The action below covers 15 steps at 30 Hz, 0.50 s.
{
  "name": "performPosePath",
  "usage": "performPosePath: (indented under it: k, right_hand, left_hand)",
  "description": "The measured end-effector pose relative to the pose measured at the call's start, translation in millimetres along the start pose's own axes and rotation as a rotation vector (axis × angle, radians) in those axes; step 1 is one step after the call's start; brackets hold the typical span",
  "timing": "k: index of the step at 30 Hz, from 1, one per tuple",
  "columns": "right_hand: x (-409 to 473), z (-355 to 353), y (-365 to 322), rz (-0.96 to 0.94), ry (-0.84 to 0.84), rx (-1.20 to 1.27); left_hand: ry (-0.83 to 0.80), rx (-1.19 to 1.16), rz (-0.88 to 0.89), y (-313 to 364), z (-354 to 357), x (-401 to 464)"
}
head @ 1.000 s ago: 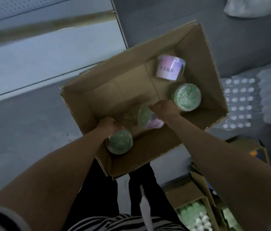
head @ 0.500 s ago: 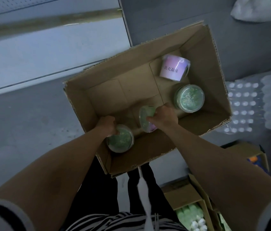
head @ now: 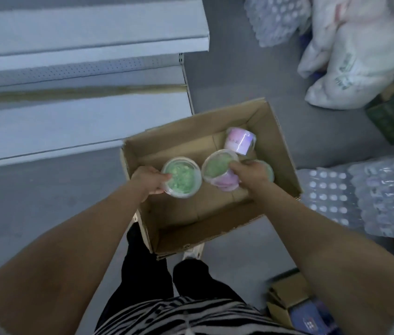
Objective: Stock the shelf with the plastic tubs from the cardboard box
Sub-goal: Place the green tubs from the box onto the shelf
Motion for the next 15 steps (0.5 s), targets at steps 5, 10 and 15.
performPosePath:
  k: [5, 10, 15]
  right_hand:
    - [-44, -26, -64, -0.115, -0.020, 0.220]
    - [-89, -43, -142, -0.241, -0.138, 0.436]
    - [-144, -58, -232, -0.429, -0.217, 0.559]
  left_hand:
    - [0.042, -0.265, 0.131, 43, -37, -61]
    - [0.066, -0.468, 0.286, 87, -103, -131]
    - [0.189, -0.604, 0.452, 130, -177, -199]
Point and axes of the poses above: each hand's wrist, its own x-axis towards the middle knuckle, its own z-axis out of the palm, y = z × x, the point moved 2 cm from there along x, towards the middle knuckle, and after that the axes turned 7 degrees about x, right-handed, at the moved point
